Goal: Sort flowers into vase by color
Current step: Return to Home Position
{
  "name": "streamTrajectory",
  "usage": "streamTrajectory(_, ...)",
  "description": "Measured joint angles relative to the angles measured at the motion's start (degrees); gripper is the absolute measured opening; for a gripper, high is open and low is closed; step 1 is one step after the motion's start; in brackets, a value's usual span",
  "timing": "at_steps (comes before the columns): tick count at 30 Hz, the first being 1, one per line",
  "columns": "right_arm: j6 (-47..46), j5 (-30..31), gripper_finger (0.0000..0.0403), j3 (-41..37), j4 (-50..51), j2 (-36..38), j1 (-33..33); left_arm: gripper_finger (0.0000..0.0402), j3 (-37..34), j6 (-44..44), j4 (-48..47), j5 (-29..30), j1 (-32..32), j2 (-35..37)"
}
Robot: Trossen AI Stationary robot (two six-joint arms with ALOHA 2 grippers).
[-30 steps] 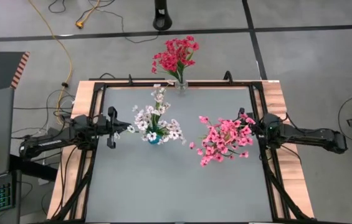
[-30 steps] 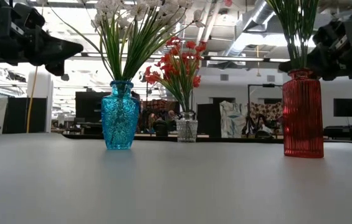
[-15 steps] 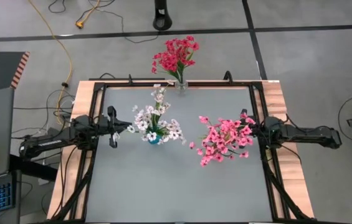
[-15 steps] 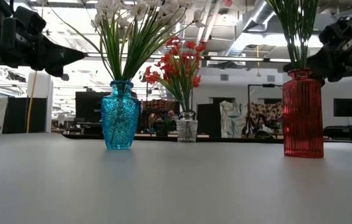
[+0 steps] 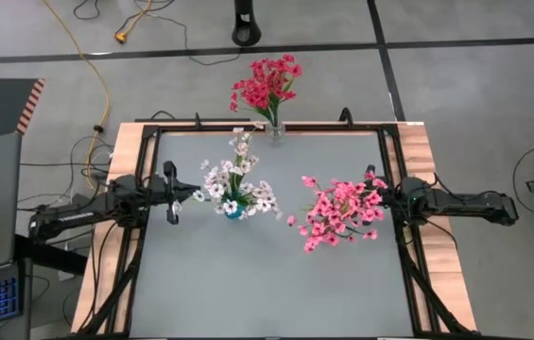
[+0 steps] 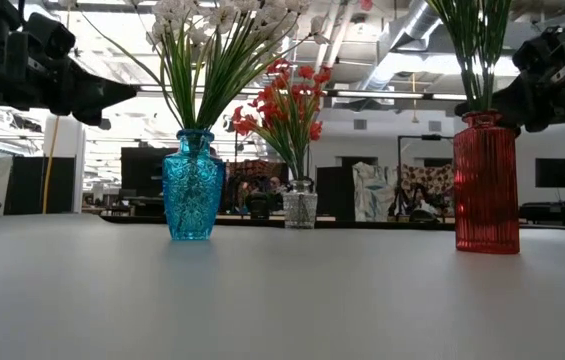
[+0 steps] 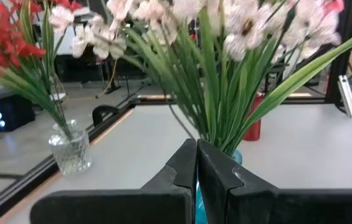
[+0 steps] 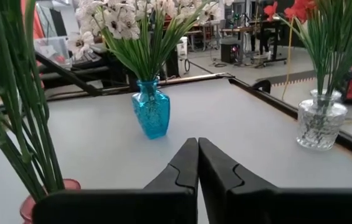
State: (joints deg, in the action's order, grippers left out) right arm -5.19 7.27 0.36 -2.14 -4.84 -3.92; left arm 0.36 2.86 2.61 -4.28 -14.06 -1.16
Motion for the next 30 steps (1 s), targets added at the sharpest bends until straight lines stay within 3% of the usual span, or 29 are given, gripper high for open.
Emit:
streamTrajectory(10,2.23,0.04,0.0038,0.00,-0.01,0.00,0.00,0.0000,0.00,0.89,-0.14,0.31,0.00,-5.99)
streamTrajectory(19,2.22,0.07,0.0038,-0.02,-0.01,0.00,0.00,0.0000,0.00,2.84,-0.11,0.18,-0.01,-6.70)
streamTrajectory(30,2.21,0.07,0.0038,-0.04,-0.01,0.00,0.00,0.0000,0.00,-10.14,-0.72,6.31,-0.02,-6.72)
